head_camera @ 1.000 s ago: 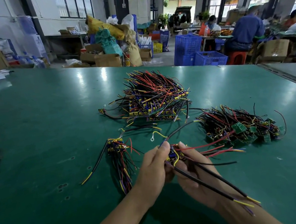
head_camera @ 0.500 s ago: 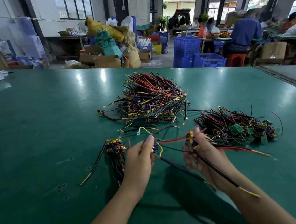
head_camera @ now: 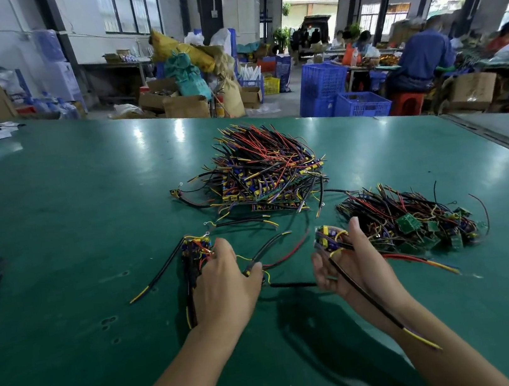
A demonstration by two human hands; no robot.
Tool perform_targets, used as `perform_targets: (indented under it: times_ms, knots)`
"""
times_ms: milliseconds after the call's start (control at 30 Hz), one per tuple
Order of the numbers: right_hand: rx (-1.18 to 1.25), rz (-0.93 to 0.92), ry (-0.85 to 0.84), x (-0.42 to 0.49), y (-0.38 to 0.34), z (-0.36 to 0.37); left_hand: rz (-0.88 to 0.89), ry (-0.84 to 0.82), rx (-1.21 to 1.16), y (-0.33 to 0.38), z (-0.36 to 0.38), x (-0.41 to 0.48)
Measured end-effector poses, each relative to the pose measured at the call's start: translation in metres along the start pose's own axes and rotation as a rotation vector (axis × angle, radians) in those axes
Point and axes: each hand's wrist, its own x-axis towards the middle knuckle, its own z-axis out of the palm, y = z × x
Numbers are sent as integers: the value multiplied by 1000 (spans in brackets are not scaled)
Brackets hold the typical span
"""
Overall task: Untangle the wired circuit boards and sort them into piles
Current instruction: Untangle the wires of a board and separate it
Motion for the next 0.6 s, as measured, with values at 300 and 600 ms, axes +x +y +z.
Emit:
perform_targets:
  times_ms: [300,600]
  knots:
    - [-169,87,-227,-9,6,10,238,-315,-788,27,-11,-21]
    - [-150,265,-352,-17,4,6,193,-481,-976,27,-13,-16]
